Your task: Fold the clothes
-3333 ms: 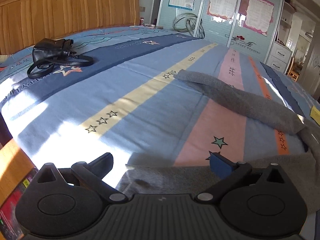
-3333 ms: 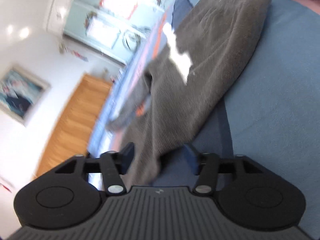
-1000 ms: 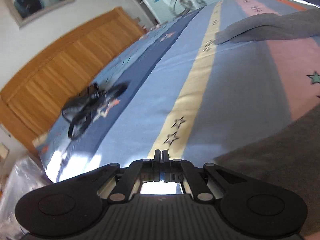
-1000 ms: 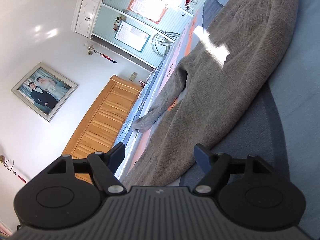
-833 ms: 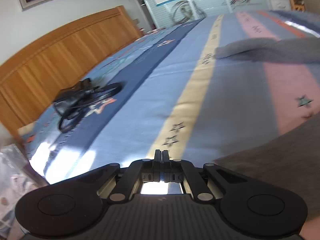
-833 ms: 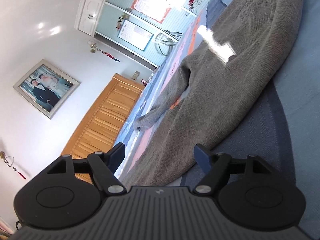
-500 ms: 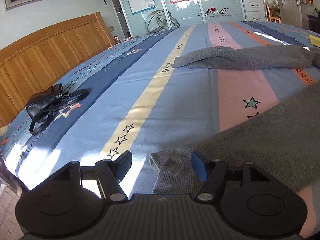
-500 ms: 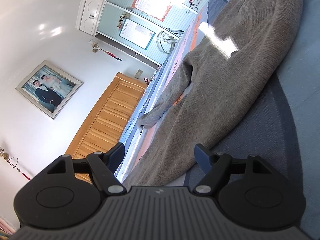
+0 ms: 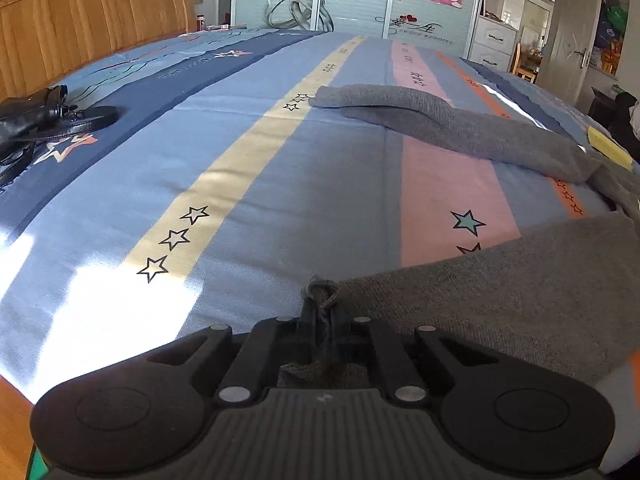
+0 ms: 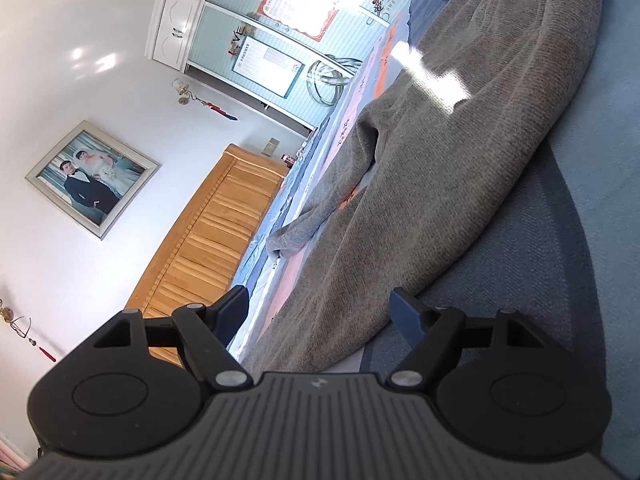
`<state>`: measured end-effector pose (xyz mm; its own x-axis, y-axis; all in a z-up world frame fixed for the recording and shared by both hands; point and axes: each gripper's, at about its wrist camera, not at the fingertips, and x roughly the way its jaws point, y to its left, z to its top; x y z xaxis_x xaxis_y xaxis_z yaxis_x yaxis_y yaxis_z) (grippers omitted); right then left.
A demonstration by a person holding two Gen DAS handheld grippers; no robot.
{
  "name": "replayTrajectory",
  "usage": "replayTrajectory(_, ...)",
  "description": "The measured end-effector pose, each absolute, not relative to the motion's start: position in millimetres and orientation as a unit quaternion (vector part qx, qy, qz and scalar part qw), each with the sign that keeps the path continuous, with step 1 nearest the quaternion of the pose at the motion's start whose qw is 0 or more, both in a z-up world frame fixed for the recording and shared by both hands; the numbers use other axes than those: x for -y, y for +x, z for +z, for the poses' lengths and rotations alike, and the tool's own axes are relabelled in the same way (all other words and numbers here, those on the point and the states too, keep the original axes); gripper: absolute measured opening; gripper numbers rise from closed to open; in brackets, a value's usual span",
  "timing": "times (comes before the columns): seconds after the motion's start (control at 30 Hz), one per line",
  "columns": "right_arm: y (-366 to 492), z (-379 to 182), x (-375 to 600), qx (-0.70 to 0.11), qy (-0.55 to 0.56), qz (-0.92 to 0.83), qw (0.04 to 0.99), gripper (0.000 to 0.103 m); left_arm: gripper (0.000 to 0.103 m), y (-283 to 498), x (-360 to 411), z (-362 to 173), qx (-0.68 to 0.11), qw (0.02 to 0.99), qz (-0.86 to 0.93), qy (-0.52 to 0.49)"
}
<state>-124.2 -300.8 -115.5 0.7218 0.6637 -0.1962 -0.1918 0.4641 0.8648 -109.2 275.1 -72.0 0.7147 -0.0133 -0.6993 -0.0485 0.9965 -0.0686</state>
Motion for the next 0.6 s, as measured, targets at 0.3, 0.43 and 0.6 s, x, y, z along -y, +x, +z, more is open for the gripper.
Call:
replayTrajectory(0.3,-130.6,-104.4,304.6,-0.252,0.429,0.257,0.828,0.078,0.005,-103.5,-253.7,-53.9,-0.359,0.920,0.125,0.097)
replayTrajectory(0.43,-129.0,-109.0,309.9,-0.265,0.420,0.235,0.835,0.078,0.004,-97.0,-253.1,-68.5,-0.377,0.911,0.133,0.099)
replayTrajectory(0.6,-127.5,-109.6,323.3,-0.256,0.431,0.229,0.835,0.078,0.026,-109.1,-269.5,-57.3,-0.378,0.907,0.180,0.049)
